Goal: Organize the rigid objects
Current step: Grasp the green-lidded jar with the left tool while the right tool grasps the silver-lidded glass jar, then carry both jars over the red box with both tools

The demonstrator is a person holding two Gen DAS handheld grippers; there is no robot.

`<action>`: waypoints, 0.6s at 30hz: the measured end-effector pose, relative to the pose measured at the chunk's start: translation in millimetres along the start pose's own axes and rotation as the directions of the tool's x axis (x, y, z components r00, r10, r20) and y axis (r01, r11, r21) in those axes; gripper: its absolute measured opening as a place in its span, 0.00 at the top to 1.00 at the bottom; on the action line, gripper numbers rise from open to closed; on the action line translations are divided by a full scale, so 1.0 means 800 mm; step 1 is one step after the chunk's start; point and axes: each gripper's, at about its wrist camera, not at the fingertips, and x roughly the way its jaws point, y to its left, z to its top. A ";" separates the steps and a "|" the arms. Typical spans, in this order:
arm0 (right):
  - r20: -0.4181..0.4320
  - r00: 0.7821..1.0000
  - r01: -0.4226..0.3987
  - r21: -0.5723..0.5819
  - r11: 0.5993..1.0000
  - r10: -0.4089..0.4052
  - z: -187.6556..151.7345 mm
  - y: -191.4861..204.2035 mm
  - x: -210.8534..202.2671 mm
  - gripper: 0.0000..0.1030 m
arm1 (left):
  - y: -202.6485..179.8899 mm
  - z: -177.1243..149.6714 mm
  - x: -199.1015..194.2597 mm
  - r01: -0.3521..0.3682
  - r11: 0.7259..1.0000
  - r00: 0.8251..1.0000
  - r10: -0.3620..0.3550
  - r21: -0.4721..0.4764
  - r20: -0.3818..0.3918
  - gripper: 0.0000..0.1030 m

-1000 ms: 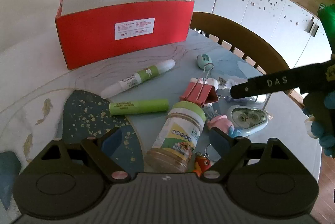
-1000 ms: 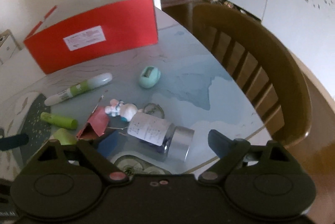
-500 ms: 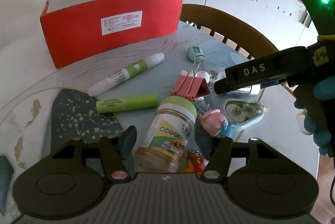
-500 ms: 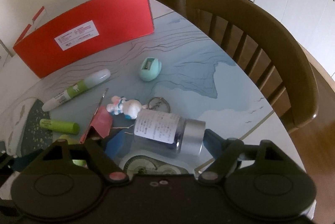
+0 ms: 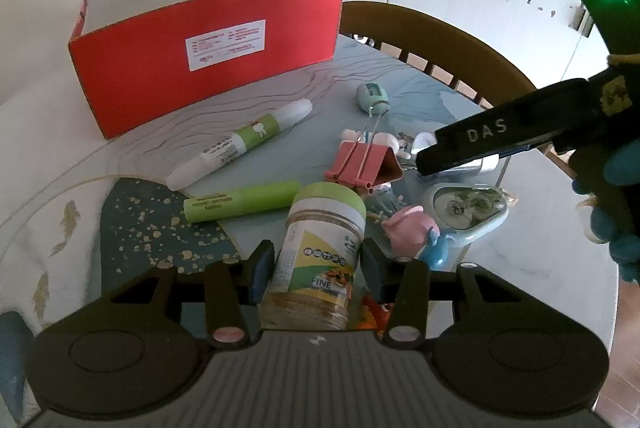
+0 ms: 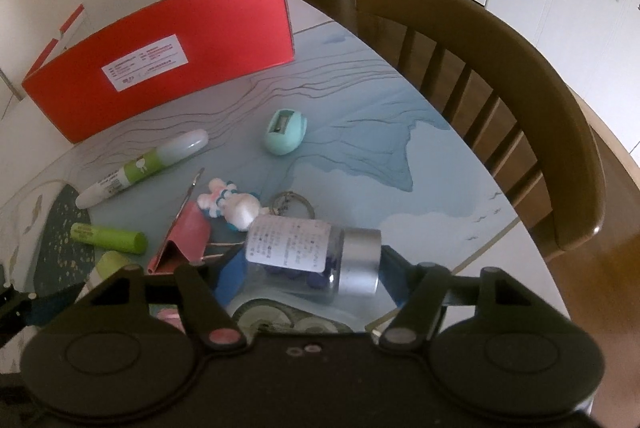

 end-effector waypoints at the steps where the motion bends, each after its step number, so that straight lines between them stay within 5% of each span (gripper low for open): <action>1: 0.003 1.000 -0.001 -0.006 1.000 0.001 0.000 0.000 -0.001 0.32 | 0.000 0.000 0.000 -0.003 1.000 1.000 0.003 0.000 0.000 0.56; 18: 0.060 0.996 -0.053 -0.178 0.983 0.064 0.006 0.024 -0.062 0.32 | 0.023 0.011 -0.034 -0.012 0.995 1.000 0.014 -0.103 0.025 0.59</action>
